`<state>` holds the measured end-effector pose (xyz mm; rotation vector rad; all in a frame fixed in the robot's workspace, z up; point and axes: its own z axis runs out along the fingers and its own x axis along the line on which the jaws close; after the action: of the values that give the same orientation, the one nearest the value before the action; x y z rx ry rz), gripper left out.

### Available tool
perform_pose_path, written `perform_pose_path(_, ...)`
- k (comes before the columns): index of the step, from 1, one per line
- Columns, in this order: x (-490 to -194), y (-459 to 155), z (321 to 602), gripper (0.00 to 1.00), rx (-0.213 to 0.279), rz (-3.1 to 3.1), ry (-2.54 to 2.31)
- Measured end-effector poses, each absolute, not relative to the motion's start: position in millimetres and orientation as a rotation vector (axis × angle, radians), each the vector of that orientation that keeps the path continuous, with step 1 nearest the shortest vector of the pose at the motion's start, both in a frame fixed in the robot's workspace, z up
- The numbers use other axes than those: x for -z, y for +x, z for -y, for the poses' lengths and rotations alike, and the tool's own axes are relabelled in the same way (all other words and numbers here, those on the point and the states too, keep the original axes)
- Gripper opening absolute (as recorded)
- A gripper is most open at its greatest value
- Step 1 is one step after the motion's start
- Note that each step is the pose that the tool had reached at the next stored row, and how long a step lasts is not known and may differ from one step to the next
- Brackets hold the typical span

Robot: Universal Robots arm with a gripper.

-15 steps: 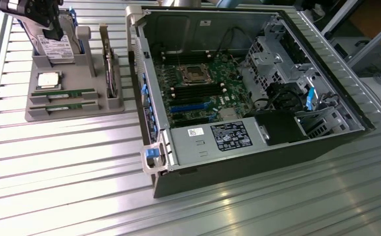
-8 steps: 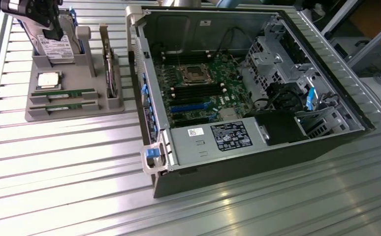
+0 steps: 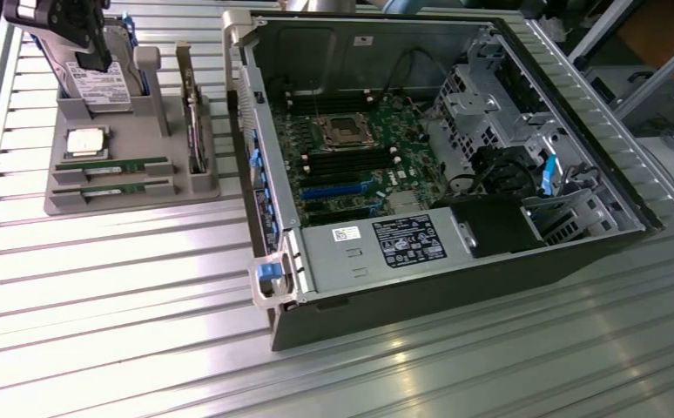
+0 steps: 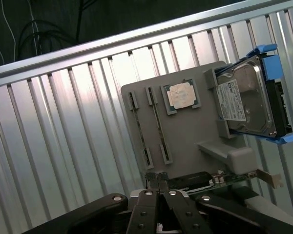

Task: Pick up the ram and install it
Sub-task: 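Pick up the ram and move it above insertion slot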

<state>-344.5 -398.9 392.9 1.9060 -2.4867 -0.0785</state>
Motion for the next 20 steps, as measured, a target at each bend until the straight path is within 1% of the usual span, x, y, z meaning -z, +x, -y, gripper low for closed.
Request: perform_pose_path(20,-392.9,-344.5,399.0,0.11,0.077,2.339,2.080)
